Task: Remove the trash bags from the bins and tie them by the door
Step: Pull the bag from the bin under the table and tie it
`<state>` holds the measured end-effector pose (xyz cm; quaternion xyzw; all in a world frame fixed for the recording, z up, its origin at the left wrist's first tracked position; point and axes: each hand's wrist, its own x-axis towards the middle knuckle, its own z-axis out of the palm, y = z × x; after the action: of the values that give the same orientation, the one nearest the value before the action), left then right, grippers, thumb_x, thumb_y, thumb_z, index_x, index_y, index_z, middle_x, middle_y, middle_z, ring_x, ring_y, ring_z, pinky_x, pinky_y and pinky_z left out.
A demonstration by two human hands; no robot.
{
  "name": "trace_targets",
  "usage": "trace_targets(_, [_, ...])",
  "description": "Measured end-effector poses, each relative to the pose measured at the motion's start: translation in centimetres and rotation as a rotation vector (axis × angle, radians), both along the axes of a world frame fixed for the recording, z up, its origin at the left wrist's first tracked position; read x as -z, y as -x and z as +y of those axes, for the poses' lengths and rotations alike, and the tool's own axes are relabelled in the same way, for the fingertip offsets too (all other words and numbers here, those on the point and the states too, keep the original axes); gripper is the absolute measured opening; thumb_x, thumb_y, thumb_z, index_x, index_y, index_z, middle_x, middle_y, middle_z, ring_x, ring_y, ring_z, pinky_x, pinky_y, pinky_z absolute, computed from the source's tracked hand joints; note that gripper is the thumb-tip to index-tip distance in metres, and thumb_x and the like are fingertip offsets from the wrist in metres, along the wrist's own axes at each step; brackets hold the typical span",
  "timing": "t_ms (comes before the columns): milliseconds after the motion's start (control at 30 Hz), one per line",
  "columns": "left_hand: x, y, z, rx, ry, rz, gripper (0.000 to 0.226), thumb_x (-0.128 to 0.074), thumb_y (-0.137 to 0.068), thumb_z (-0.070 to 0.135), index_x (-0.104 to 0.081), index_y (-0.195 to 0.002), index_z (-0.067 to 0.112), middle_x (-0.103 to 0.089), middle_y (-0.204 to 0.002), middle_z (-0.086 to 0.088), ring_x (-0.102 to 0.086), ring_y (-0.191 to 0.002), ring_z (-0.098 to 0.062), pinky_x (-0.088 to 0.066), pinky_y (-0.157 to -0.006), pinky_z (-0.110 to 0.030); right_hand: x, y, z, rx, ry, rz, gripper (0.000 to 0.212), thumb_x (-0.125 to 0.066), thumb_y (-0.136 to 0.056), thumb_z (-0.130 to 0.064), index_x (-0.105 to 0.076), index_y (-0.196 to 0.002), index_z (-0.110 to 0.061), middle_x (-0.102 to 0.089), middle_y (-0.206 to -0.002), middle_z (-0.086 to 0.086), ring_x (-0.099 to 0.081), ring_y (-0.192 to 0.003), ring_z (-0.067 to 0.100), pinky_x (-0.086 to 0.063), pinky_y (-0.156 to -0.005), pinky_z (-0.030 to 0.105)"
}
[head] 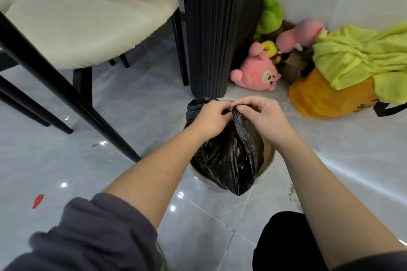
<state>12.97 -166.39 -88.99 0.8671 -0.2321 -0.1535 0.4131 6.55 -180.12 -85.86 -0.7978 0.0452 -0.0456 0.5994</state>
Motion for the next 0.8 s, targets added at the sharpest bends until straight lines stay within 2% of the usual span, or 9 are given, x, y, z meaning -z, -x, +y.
trace_targets(100, [0.1,0.1,-0.2,-0.091,0.014,-0.017,0.012,-0.057,-0.089,0.016,-0.065,-0.08,0.014,-0.065,-0.079,0.005,-0.059,-0.082,-0.019,-0.042,-0.072,-0.03,0.4,0.3,-0.1,0.024,-0.045,0.005,0.021,-0.057,-0.089,0.0,-0.071,-0.094,-0.015,-0.072,-0.09,-0.004,-0.065,-0.084,0.002,-0.05,-0.079,0.016])
trace_targets(200, [-0.3,0.3,-0.2,-0.155,0.084,0.002,0.022,-0.057,-0.09,0.015,-0.054,-0.068,0.018,-0.056,-0.065,0.007,-0.054,-0.06,-0.014,-0.046,-0.063,-0.032,0.9,0.5,-0.7,0.136,-0.093,0.028,0.021,-0.052,-0.093,-0.004,-0.065,-0.105,-0.015,-0.067,-0.092,-0.005,-0.061,-0.081,-0.005,-0.046,-0.074,0.01])
trace_targets(267, [-0.7,0.4,0.0,-0.178,0.124,0.054,0.018,-0.056,-0.091,0.015,-0.055,-0.074,0.009,-0.059,-0.066,0.003,-0.059,-0.052,-0.01,-0.051,-0.062,-0.03,2.7,0.1,-2.1,0.262,0.102,0.1,0.027,-0.047,-0.096,-0.019,-0.062,-0.117,-0.013,-0.063,-0.105,-0.001,-0.058,-0.1,0.005,-0.045,-0.088,0.021])
trace_targets(333, [-1.2,0.4,0.1,-0.194,0.143,0.069,0.017,-0.056,-0.092,0.014,-0.056,-0.076,0.007,-0.058,-0.063,0.006,-0.057,-0.044,-0.001,-0.049,-0.056,-0.019,4.5,0.1,-3.3,0.307,0.341,0.216,0.044,-0.042,-0.092,-0.037,-0.06,-0.124,-0.012,-0.063,-0.106,0.005,-0.055,-0.11,0.02,-0.044,-0.095,0.036])
trace_targets(400, [-1.9,0.4,0.1,-0.206,0.152,0.045,0.019,-0.056,-0.092,0.014,-0.054,-0.073,0.012,-0.057,-0.058,0.007,-0.054,-0.042,0.003,-0.042,-0.051,-0.011,6.1,0.1,-4.0,0.348,0.409,0.326,0.051,-0.041,-0.088,-0.043,-0.061,-0.122,-0.012,-0.064,-0.103,0.012,-0.059,-0.104,0.028,-0.047,-0.093,0.041])
trace_targets(500, [-3.0,0.3,0.0,-0.233,0.197,0.035,0.019,-0.055,-0.092,0.014,-0.056,-0.074,0.012,-0.059,-0.059,0.004,-0.055,-0.044,0.002,-0.043,-0.055,-0.017,6.9,0.4,-4.2,0.348,0.458,0.426,0.033,-0.049,-0.094,-0.029,-0.063,-0.119,-0.014,-0.066,-0.102,0.017,-0.06,-0.099,0.031,-0.048,-0.087,0.039])
trace_targets(633, [-4.8,0.0,0.1,-0.273,0.291,0.017,0.027,-0.055,-0.091,0.008,-0.056,-0.067,0.021,-0.059,-0.055,0.004,-0.057,-0.043,-0.001,-0.045,-0.052,-0.016,6.7,0.8,-3.6,0.26,0.345,0.434,0.02,-0.05,-0.092,-0.026,-0.066,-0.086,-0.015,-0.066,-0.092,0.014,-0.06,-0.095,0.029,-0.044,-0.081,0.036])
trace_targets(700, [-5.6,-0.3,0.6,-0.285,0.326,-0.009,0.03,-0.055,-0.091,0.005,-0.055,-0.065,0.022,-0.057,-0.055,0.004,-0.056,-0.042,0.0,-0.045,-0.049,-0.016,6.7,0.7,-3.4,0.236,0.288,0.431,0.032,-0.043,-0.087,-0.039,-0.061,-0.092,-0.014,-0.065,-0.098,0.02,-0.06,-0.099,0.035,-0.048,-0.09,0.044])
trace_targets(800, [-6.6,-0.5,1.5,-0.293,0.355,-0.035,0.028,-0.055,-0.091,0.004,-0.057,-0.068,0.02,-0.058,-0.06,0.003,-0.056,-0.046,-0.001,-0.051,-0.052,-0.021,7.3,0.5,-3.4,0.222,0.47,0.406,0.032,-0.043,-0.097,-0.035,-0.06,-0.106,-0.009,-0.063,-0.086,0.015,-0.06,-0.093,0.036,-0.045,-0.073,0.037])
